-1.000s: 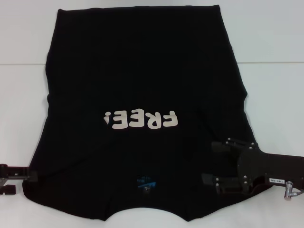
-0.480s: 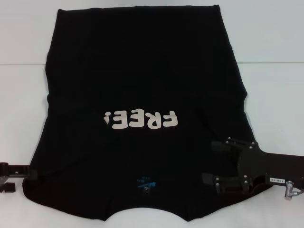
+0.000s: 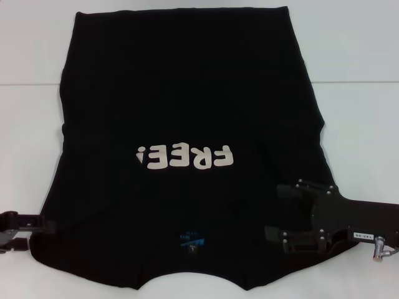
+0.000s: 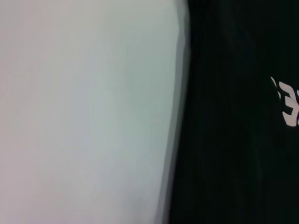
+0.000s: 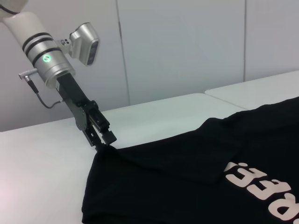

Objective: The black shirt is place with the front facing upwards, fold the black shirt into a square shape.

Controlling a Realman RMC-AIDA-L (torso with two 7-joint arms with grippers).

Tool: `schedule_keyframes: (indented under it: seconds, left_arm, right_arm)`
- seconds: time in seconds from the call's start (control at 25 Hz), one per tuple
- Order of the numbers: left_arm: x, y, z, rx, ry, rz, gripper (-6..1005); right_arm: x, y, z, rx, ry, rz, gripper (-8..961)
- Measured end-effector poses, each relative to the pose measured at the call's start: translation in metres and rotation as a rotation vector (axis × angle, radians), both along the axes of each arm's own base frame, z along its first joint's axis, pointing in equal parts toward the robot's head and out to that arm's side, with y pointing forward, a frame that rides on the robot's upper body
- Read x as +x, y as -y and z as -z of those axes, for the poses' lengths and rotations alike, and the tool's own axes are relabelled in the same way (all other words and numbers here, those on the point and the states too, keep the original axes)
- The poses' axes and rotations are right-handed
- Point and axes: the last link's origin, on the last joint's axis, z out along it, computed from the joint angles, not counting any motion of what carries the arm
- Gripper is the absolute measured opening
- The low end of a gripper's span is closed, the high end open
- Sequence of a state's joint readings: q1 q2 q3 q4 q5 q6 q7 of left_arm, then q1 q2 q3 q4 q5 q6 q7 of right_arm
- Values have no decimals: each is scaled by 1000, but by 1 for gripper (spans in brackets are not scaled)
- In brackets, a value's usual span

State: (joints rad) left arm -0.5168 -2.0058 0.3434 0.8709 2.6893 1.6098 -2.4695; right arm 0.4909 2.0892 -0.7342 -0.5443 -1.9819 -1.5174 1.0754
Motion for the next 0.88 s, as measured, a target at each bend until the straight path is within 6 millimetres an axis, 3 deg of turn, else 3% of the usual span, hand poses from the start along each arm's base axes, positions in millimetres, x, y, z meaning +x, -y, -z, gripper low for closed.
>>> schedule_keyframes:
  seconds: [0.88]
  left_arm:
    - [11, -6, 10, -74, -8, 50, 787]
  right_arm:
    - [-1, 0, -1, 0, -11, -4, 945]
